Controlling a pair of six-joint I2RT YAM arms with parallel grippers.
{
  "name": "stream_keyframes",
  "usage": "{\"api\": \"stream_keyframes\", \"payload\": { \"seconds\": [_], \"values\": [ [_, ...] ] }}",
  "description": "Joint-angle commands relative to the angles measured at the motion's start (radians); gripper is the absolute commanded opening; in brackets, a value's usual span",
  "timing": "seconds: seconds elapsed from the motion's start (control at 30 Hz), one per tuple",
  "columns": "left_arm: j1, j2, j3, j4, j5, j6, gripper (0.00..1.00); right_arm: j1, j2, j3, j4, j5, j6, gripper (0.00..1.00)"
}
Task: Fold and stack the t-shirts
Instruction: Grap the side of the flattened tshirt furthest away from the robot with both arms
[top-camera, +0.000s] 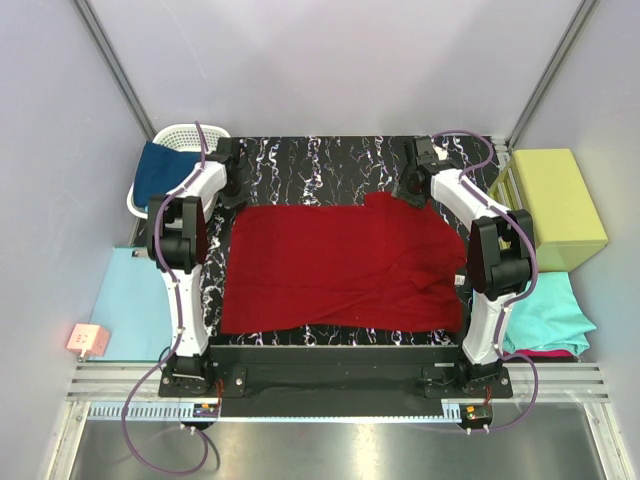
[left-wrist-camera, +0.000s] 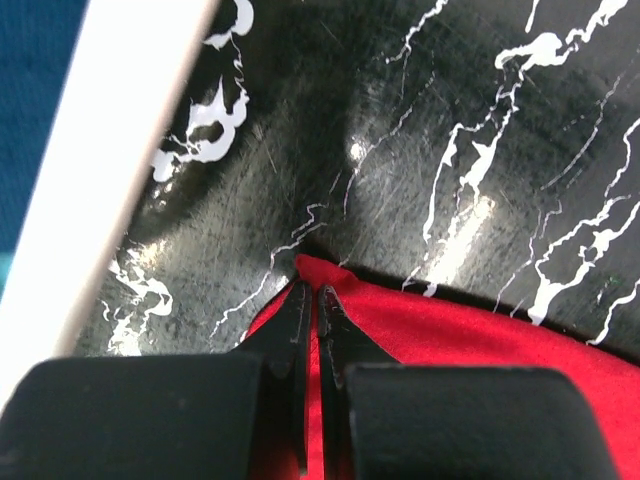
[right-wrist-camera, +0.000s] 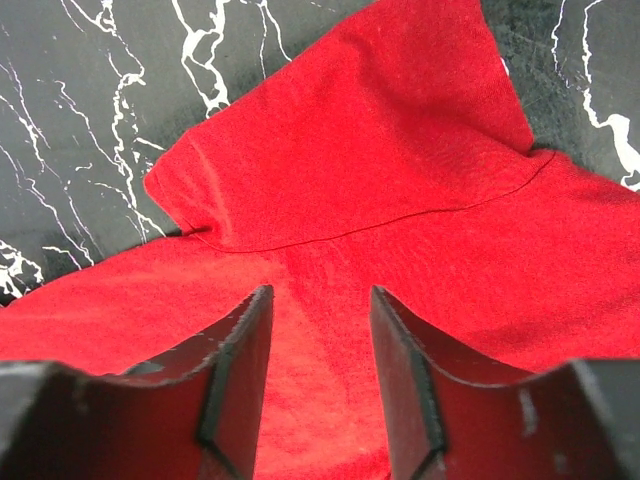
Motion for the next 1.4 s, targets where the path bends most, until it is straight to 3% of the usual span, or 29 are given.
{"api": "stream_keyframes", "payload": {
  "seconds": [0.0, 0.13, 0.3, 0.87, 1.37],
  "values": [
    [-0.005, -0.062, -0.01, 0.02, 0.026, 0.0, 0.02, 0.006, 0.02, 0.013, -0.008, 0.024, 0.007, 0.53],
    [-0.011, -0.057, -0.015, 0.02, 0.034, -0.003, 0.02, 0.0, 0.078, 0.033, -0.019, 0.033, 0.008, 0.52],
    [-0.02, -0.059, -0.016, 0.022, 0.039, -0.003, 0.02, -0.023, 0.146, 0.073, -0.054, 0.019, 0.03, 0.4],
    [-0.023, -0.068, -0.034, 0.022, 0.031, 0.005, 0.02, -0.034, 0.186, 0.14, -0.057, 0.05, 0.025, 0.43],
    [-0.023, -0.074, -0.038, 0.022, 0.028, 0.005, 0.02, -0.055, 0.253, 0.128, -0.071, 0.062, 0.028, 0.41]
  ]
}}
